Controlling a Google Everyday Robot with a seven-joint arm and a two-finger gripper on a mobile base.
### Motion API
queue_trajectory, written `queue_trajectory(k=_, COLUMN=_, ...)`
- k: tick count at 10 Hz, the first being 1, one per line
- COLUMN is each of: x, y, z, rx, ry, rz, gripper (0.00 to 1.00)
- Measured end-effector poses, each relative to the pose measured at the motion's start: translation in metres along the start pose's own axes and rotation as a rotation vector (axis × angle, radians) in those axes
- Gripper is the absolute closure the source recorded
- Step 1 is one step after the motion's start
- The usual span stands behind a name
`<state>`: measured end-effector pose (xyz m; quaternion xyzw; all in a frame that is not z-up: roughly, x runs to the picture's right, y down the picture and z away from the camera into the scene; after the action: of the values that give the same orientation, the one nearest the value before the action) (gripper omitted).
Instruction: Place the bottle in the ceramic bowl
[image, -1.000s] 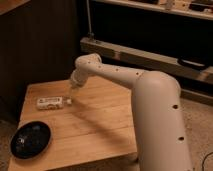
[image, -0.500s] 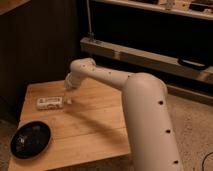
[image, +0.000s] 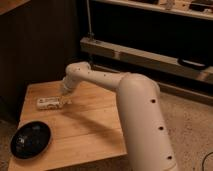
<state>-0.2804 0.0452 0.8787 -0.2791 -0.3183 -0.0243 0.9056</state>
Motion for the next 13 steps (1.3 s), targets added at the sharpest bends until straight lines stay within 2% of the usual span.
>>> queue_trajectory(k=2, x=0.001, y=0.007, z=0.009, rx=-0.015, ry=0.011, rz=0.008, gripper=0.35)
queue_trajectory(k=5, x=0.001, y=0.016, z=0.029, rx=-0.022, ry=0.05, rz=0.005, gripper=0.35)
queue_trajectory(k=8, x=-0.005, y=0.019, z=0.034, rx=-0.025, ry=0.079, rz=-0.011, gripper=0.35)
queue_trajectory(k=13, x=-0.012, y=0.021, z=0.047, rx=-0.065, ry=0.111, rz=-0.021, gripper=0.35)
